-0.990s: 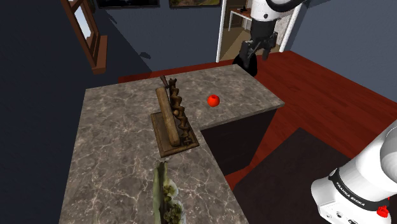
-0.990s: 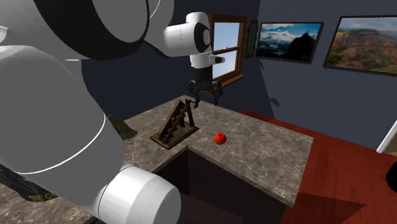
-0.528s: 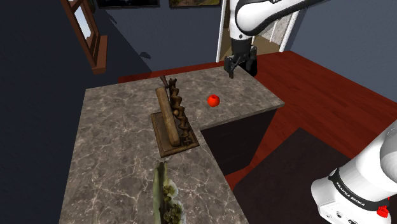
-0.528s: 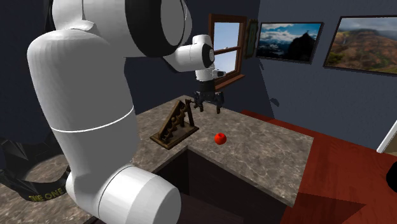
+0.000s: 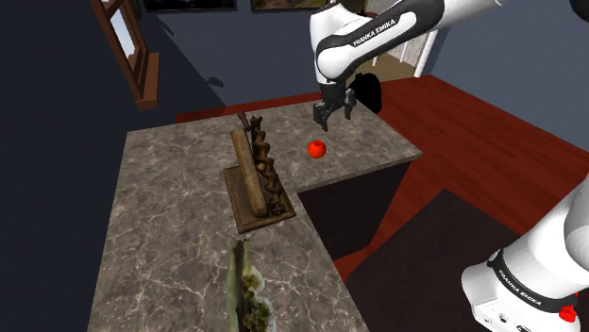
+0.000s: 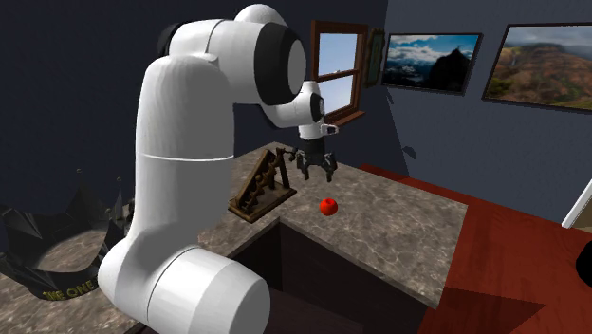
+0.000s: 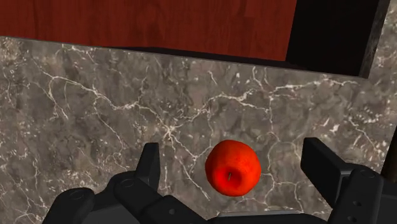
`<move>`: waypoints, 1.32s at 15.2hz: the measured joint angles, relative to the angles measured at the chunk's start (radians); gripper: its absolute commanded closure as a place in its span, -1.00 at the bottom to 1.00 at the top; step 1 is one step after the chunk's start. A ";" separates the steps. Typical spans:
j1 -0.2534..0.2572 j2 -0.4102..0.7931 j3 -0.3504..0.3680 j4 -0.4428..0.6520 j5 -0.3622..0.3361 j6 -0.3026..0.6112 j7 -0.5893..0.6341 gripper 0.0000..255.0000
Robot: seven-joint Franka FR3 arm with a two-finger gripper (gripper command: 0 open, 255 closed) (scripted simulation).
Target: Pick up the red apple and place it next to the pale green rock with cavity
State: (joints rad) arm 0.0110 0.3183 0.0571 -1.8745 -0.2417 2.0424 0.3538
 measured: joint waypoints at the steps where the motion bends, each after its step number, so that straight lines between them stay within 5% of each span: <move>1: 0.000 0.042 -0.003 0.033 -0.006 0.001 0.002 -1.00; 13: 0.032 0.549 -0.036 0.519 -0.040 -0.076 0.025 -1.00; 20: 0.024 0.598 -0.043 0.508 -0.048 -0.019 0.030 -1.00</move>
State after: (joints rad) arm 0.0347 0.9160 0.0139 -1.3670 -0.2898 2.0234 0.3841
